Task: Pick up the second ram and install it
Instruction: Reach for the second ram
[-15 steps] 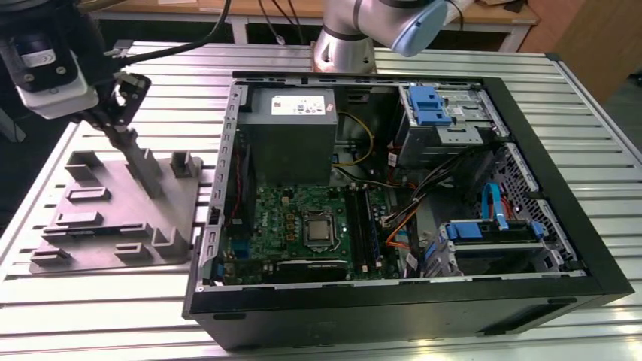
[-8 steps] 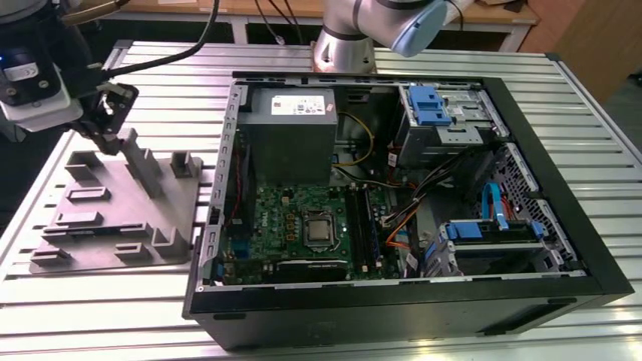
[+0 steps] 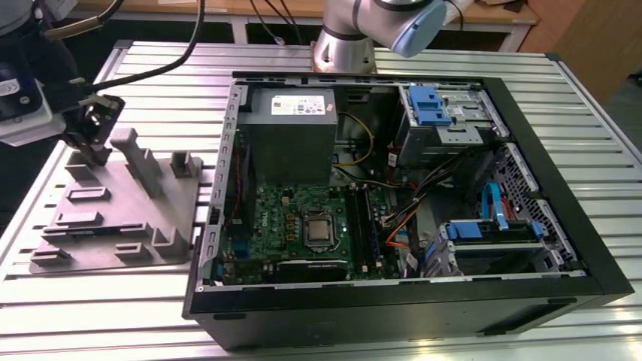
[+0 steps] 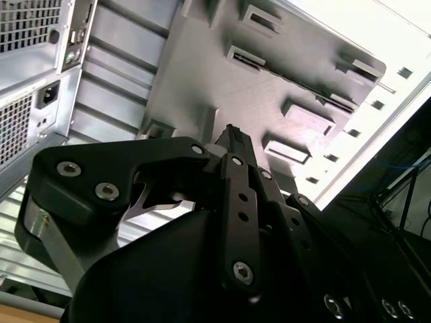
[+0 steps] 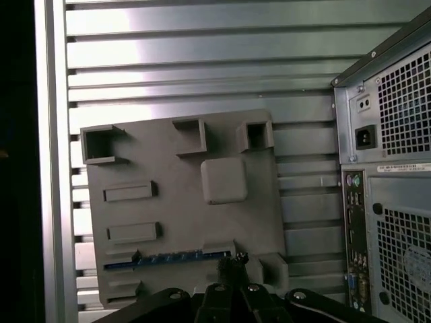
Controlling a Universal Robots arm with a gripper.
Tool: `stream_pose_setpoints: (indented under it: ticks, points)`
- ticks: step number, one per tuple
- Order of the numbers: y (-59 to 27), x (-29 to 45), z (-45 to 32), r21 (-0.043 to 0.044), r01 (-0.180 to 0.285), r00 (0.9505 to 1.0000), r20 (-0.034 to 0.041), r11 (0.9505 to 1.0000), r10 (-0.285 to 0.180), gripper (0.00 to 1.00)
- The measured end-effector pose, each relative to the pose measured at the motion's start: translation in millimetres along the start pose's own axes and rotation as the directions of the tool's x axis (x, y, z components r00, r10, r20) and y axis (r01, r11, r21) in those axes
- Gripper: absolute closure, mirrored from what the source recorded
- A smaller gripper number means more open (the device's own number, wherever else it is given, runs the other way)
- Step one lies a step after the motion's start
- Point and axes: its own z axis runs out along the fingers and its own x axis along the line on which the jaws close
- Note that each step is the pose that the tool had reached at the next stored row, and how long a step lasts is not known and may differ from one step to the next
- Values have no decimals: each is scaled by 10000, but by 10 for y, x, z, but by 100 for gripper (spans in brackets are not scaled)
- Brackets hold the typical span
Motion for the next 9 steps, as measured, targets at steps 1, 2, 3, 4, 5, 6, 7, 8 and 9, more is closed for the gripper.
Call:
stream_pose_setpoints:
  ticks: [1,2,3,4,5,6,7,8,9]
  points:
    - [-7,23,16,0,0,10000,0,10000,0,90]
    - [-14,45,30,0,0,10000,0,10000,0,90]
    - [-21,66,45,0,0,10000,0,10000,0,90]
    - [-28,87,59,0,0,10000,0,10000,0,90]
    - [-35,109,73,0,0,10000,-1,10000,0,90]
    - [-42,129,88,0,0,10000,0,10000,0,90]
    - [-49,150,103,0,0,10000,0,10000,0,90]
    - [-56,170,117,0,0,10000,1,10000,0,90]
    - [-62,192,132,-1,0,10000,1,10000,0,90]
